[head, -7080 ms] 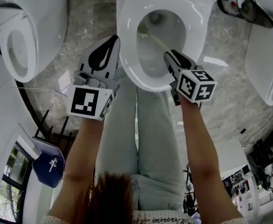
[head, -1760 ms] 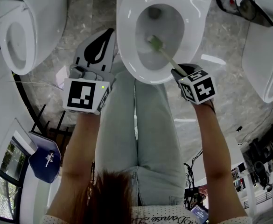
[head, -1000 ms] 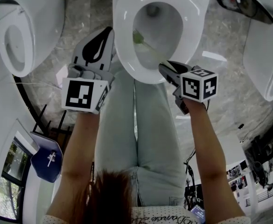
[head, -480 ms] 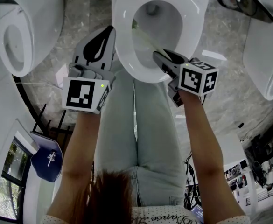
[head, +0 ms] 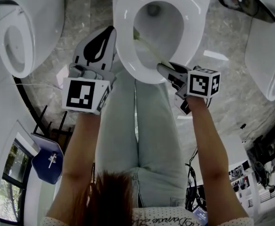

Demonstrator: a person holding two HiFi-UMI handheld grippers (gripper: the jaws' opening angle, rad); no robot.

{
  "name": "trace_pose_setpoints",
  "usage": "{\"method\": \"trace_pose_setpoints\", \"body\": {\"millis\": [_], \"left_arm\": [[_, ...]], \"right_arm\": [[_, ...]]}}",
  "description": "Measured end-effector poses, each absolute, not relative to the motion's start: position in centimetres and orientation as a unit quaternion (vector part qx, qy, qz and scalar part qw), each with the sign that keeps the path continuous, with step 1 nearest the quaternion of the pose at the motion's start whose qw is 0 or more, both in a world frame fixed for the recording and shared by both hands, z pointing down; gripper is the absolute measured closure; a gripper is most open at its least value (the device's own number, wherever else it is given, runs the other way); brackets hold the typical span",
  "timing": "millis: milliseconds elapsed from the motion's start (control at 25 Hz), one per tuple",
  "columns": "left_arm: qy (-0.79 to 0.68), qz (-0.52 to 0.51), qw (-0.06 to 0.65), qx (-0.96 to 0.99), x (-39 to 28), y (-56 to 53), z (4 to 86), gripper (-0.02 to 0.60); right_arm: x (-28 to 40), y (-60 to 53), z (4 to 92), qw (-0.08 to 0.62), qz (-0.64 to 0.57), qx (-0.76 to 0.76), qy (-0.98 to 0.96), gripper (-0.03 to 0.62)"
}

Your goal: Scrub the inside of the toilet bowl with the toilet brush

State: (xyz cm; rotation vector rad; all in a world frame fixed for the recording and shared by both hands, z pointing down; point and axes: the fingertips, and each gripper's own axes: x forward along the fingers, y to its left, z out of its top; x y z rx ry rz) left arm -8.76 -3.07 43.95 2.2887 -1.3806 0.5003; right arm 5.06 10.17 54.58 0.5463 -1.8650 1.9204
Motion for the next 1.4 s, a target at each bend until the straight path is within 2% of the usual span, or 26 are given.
{"method": "trace_pose_setpoints", "body": {"millis": [80, 200, 600, 920, 1400], "left_arm": [[-0.496, 0.180, 0.208, 0.823, -8.7, -3.2, 43.8, 0.577], [-0.496, 0.181, 0.207, 0.824, -8.7, -3.3, 43.7, 0.577], [-0.499, 0.183, 0.211, 0.820, -9.0, -2.9, 44.2, 0.577], [-0.501, 0.178, 0.212, 0.820, -8.6, -3.3, 44.2, 0.577], [-0.503, 0.180, 0.212, 0.818, -8.6, -3.0, 44.2, 0.577]], "right_arm": [[4.7, 12.7, 54.7, 0.242, 0.688, 0.158, -0.666, 0.523], [5.1, 15.1, 56.0, 0.332, 0.620, 0.145, -0.696, 0.525], [6.2, 15.4, 56.9, 0.314, 0.658, 0.158, -0.666, 0.531], [9.6, 16.9, 57.3, 0.360, 0.659, 0.162, -0.641, 0.536], [13.7, 12.4, 57.4, 0.385, 0.613, 0.219, -0.654, 0.536]]}}
